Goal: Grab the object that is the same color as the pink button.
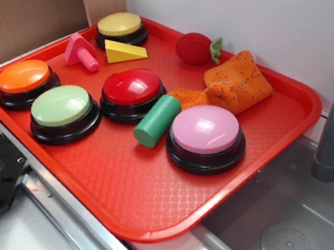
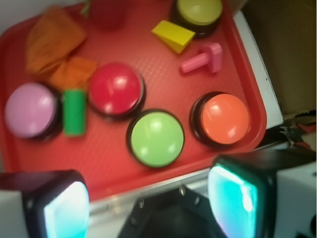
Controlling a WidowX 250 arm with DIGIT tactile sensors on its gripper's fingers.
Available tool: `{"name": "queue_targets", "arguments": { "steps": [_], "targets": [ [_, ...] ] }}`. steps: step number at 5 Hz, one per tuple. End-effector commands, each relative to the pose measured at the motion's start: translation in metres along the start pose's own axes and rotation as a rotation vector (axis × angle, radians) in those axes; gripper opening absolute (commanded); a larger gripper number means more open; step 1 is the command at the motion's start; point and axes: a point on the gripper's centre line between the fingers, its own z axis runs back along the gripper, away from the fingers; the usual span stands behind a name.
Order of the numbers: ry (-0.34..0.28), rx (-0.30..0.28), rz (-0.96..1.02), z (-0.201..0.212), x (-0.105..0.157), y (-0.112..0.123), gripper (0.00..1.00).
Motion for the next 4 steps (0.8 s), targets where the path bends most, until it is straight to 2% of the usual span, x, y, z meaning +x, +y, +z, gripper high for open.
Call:
{"name": "queue_targets", "arguments": {
  "steps": [1,2,3,4],
  "targets": [
    [-0.052,0.084,0.204,-0.051,0.051,0.030,1.00],
    [-0.054,0.136,0.258,-0.086,0.077,0.048,1.00],
    [-0.079,0.198,0.293,-0.112,0.090,0.054,1.00],
    [-0.085,0.285,0.335,-0.131,0.095,0.060,1.00]
  ]
}}
